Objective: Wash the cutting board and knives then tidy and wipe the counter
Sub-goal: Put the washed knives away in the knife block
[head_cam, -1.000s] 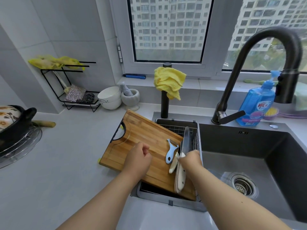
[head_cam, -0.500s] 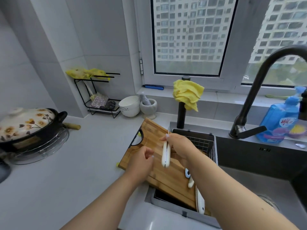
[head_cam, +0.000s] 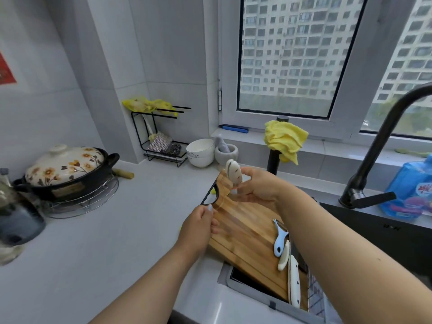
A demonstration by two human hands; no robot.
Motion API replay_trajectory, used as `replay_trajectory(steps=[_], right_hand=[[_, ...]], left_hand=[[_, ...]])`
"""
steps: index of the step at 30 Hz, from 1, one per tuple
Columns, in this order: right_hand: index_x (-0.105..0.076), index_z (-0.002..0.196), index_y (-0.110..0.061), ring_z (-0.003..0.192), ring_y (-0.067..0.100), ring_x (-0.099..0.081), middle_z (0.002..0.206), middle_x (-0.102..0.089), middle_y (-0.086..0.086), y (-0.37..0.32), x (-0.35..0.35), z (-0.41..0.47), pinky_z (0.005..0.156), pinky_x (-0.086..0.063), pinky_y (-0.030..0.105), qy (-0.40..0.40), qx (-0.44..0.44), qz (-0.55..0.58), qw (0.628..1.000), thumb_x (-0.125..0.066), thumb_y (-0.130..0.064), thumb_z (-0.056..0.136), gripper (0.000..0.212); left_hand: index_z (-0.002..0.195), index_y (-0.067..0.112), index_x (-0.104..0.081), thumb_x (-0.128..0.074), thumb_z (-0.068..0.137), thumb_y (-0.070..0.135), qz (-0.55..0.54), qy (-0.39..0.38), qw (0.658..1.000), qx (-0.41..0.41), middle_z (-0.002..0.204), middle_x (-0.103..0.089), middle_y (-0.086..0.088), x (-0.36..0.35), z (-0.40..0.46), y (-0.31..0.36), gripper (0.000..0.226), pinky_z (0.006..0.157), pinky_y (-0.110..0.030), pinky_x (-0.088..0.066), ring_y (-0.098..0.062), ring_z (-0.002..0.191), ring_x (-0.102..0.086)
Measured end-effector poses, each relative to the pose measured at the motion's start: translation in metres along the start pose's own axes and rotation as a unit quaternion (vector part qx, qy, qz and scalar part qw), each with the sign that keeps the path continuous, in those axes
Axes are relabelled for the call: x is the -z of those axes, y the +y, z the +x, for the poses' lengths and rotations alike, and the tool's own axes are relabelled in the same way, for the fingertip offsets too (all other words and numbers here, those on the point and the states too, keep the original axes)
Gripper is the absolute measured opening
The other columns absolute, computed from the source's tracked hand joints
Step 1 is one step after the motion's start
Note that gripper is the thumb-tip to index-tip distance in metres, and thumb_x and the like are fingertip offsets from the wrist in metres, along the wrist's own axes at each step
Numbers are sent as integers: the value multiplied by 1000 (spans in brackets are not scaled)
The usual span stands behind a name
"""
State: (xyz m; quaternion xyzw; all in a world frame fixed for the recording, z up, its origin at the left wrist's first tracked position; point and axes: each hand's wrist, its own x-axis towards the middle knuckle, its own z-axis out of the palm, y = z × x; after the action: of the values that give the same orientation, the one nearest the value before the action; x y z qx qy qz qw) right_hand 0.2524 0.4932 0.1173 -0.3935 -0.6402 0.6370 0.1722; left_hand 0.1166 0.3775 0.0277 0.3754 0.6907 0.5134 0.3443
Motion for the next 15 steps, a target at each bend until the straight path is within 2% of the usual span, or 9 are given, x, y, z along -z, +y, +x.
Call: replay_trajectory(steps=[2, 4, 5, 7, 9, 10, 12, 15], right_hand=[[-53, 122, -20, 82, 15, -61, 102, -60, 4, -8, -5, 0, 57, -51, 23, 64, 31, -186, 980, -77, -24, 80, 48], [-56, 116, -22, 84, 16, -59, 96, -62, -2, -15, -12, 1, 66, -47, 28, 156, 76, -328, 929, -70, -49, 81, 47], [-57, 116, -22, 84, 17, -58, 94, -63, -2, -17, -15, 3, 67, -46, 29, 198, 93, -378, 900, -64, -54, 82, 47], [-56, 120, -23, 79, 18, -58, 90, -64, -1, -21, -19, 7, 61, -43, 29, 248, 123, -438, 855, -59, -52, 86, 44], [-50, 126, -29, 74, 19, -60, 84, -65, -1, -23, -25, 9, 58, -43, 28, 256, 136, -476, 830, -57, -43, 88, 41], [-49, 122, -31, 73, 19, -61, 81, -63, -2, -24, -29, 11, 57, -43, 28, 245, 139, -487, 827, -56, -40, 88, 36], [-50, 99, -27, 67, 16, -56, 73, -55, -5, -24, -38, 15, 53, -37, 27, 204, 142, -488, 837, -57, -34, 86, 16], [-46, 91, -24, 61, 10, -47, 69, -50, -6, -26, -46, 22, 50, -32, 26, 194, 132, -484, 843, -59, -30, 85, 15]], left_hand=[[91, 18, -59, -34, 100, 38, -14, 11, 1000, 2, 78, -62, -4, 4, -2, -1, 33, 74, -39, -49, -19, 67, -63], [91, 17, -59, -33, 101, 38, -15, 25, 1000, 0, 77, -62, -4, 8, -3, -1, 35, 75, -40, -49, -19, 68, -63], [91, 17, -59, -32, 101, 39, -15, 31, 999, -2, 77, -63, -4, 11, -4, -2, 36, 76, -39, -50, -20, 69, -63], [92, 17, -59, -32, 101, 40, -12, 37, 999, -6, 79, -63, -5, 17, -6, -3, 36, 77, -39, -52, -19, 71, -63], [93, 17, -59, -32, 101, 40, -12, 43, 999, -10, 80, -63, -5, 25, -8, -4, 36, 79, -40, -53, -18, 70, -63], [93, 17, -59, -32, 101, 39, -11, 48, 999, -11, 80, -63, -5, 29, -9, -4, 36, 80, -40, -53, -18, 70, -63], [93, 17, -58, -31, 102, 38, -13, 56, 998, -14, 81, -63, -5, 38, -12, -5, 35, 78, -37, -53, -17, 71, -63], [94, 16, -58, -31, 102, 37, -9, 66, 998, -18, 81, -63, -6, 51, -15, -10, 35, 76, -33, -52, -18, 74, -63]])
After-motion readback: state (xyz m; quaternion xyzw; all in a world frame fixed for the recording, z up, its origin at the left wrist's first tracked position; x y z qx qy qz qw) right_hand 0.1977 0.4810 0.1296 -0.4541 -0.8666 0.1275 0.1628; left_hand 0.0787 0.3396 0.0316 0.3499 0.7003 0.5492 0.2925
